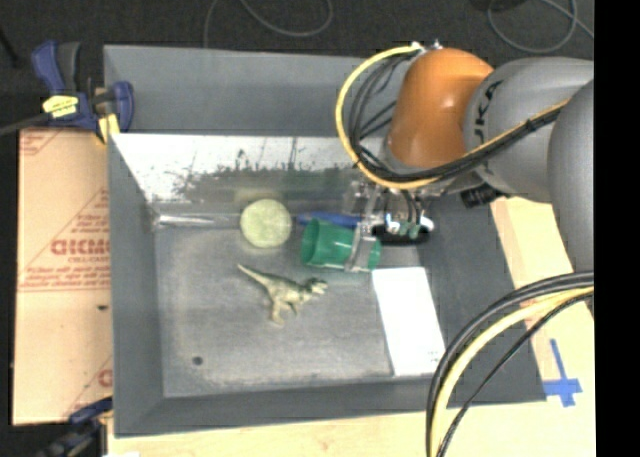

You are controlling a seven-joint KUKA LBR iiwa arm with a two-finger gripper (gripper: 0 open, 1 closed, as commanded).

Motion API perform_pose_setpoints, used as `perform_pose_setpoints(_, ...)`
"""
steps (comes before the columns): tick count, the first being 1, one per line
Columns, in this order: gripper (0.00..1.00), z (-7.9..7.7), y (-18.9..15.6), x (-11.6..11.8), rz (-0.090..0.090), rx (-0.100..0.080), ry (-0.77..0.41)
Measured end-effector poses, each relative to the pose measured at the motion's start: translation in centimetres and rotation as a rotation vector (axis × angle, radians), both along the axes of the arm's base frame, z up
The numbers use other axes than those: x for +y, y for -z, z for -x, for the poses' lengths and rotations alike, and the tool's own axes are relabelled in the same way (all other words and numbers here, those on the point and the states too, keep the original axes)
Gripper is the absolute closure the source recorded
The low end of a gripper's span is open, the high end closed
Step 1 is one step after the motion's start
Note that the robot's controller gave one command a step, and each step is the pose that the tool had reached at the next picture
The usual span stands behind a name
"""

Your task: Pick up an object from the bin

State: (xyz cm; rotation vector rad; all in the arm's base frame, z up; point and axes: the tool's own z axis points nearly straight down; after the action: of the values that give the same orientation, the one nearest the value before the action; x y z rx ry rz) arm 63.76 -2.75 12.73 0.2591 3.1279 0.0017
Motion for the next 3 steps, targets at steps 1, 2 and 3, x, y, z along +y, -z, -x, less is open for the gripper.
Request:
perform_pose_setpoints(1, 0.00, 0.3, 4.7, -0.4, -0.001, -0.006, 0.176)
perform_pose_setpoints(2, 1.00, -0.5, 6.5, -0.5, 0.004, -0.006, 0.145)
perform_pose_setpoints(3, 1.00, -0.5, 6.3, -0.5, 0.005, -0.007, 0.141)
